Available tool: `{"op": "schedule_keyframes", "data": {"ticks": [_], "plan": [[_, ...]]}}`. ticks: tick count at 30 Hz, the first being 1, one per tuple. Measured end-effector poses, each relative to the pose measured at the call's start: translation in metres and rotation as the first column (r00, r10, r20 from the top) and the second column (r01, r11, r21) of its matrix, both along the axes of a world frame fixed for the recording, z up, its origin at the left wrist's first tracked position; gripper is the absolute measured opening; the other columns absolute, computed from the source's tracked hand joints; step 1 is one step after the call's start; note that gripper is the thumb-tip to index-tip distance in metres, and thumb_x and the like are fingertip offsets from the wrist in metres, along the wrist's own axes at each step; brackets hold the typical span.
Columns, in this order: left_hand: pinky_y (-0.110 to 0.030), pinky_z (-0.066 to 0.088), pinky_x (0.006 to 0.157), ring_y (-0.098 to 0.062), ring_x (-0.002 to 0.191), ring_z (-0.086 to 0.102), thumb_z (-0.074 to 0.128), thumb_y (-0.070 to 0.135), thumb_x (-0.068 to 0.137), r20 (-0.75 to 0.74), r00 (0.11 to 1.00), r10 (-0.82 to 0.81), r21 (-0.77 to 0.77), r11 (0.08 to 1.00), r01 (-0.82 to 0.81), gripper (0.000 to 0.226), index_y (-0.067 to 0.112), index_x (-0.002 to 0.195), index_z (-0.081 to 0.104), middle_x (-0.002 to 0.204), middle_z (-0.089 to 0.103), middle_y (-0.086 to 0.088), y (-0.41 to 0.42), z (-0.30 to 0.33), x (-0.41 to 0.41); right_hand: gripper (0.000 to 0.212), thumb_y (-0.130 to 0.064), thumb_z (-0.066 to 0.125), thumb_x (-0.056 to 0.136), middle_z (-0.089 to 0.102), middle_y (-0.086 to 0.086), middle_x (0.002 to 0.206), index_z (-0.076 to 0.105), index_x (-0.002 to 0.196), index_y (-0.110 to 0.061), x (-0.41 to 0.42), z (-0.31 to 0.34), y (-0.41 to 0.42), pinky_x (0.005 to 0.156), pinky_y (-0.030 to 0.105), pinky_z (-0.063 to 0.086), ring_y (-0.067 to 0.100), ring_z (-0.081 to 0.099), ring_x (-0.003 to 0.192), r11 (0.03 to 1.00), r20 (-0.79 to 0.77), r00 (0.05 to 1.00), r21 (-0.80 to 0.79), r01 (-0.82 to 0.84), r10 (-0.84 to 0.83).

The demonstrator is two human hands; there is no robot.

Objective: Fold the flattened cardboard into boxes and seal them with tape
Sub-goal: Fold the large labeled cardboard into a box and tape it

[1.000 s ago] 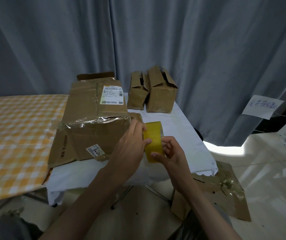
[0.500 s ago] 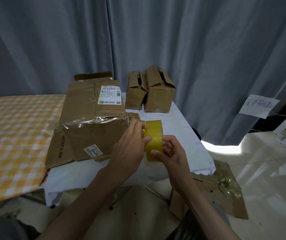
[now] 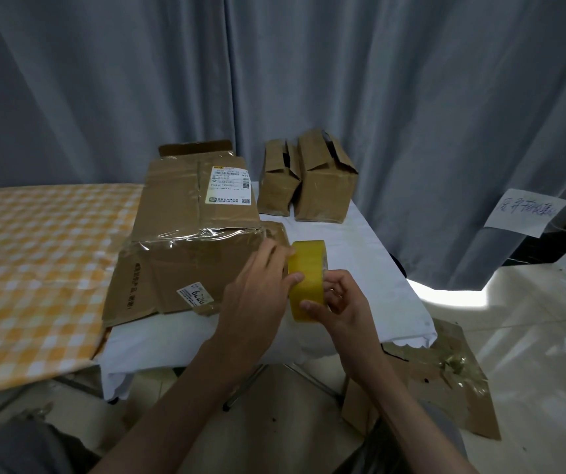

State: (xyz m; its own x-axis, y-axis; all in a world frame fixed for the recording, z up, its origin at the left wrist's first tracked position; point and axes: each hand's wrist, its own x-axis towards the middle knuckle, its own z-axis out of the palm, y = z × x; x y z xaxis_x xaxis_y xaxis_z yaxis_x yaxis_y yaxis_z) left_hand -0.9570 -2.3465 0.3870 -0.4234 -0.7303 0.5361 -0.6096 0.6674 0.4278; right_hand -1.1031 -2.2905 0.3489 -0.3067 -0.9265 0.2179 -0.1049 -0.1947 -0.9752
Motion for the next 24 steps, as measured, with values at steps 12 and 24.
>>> {"op": "schedule_keyframes", "data": {"ticks": [12, 24], "plan": [[-0.03, 0.048, 0.07, -0.011, 0.08, 0.057, 0.07, 0.018, 0.089, 0.002, 1.0, 0.01, 0.004, 1.0, -0.01, 0.004, 0.014, 0.088, 0.071, 0.089, 0.063, 0.006, -0.014, 0.029, 0.014, 0.048, -0.019, 0.085, 0.075, 0.059, -0.01, 0.1, 0.05, 0.106, -0.031, -0.004, -0.003, 0.001, 0.079, 0.013, 0.049, -0.001, 0.058, 0.094, 0.997, -0.315, 0.946, -0.009, 0.079, -0.078], [-0.03, 0.054, 0.069, -0.009, 0.069, 0.06, 0.072, 0.009, 0.077, 0.257, 0.963, -0.079, 0.158, 0.987, 0.038, 0.013, 0.016, 0.067, 0.068, 0.073, 0.066, 0.003, -0.025, 0.068, 0.013, 0.052, -0.012, 0.086, 0.073, 0.055, -0.013, 0.094, 0.049, 0.105, -0.029, -0.003, 0.001, 0.008, 0.074, 0.005, 0.043, -0.01, 0.052, 0.091, 0.996, -0.401, 0.913, -0.067, 0.055, -0.078]]}}
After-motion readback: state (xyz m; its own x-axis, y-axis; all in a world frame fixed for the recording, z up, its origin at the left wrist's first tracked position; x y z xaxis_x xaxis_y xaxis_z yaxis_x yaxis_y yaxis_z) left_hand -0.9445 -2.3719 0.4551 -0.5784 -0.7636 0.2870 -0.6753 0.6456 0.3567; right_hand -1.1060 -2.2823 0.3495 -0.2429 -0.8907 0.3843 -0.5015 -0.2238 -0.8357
